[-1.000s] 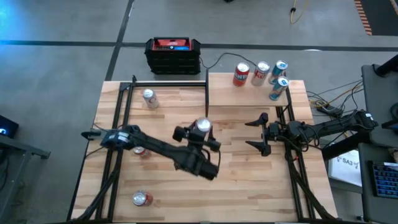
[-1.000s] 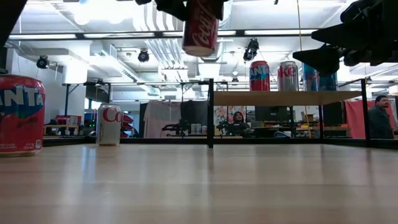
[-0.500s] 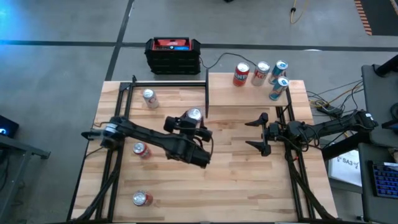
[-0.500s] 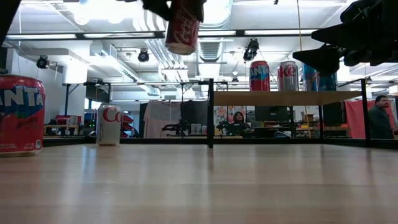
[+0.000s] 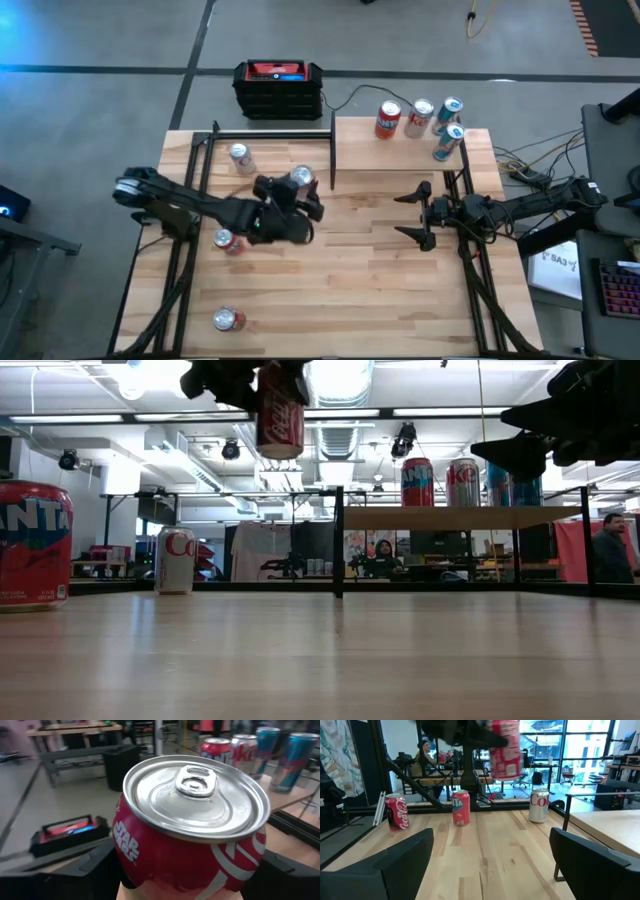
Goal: Place canned beverage on shelf
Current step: Put the top red white soda can on the shelf
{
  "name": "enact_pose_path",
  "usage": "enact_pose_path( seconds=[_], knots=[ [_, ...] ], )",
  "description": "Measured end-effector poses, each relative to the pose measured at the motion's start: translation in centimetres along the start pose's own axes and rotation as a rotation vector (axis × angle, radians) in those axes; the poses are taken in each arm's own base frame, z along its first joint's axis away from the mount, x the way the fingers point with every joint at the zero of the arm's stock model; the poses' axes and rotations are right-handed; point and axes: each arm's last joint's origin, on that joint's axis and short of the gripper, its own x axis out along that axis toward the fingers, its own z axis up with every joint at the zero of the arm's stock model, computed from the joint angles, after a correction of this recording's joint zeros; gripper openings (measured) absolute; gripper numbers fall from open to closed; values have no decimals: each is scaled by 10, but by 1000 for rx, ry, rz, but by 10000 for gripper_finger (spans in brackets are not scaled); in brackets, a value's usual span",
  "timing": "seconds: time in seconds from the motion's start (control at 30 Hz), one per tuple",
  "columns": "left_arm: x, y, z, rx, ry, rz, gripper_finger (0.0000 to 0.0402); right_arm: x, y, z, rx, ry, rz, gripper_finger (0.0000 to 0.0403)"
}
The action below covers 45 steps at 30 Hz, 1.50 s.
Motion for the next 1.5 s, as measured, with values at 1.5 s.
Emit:
enact_pose_path(
  seconds=[1.5],
  knots=[
    [214, 6, 81, 103, 128, -411, 291, 0, 0, 0, 0, -1, -2, 383]
  ],
)
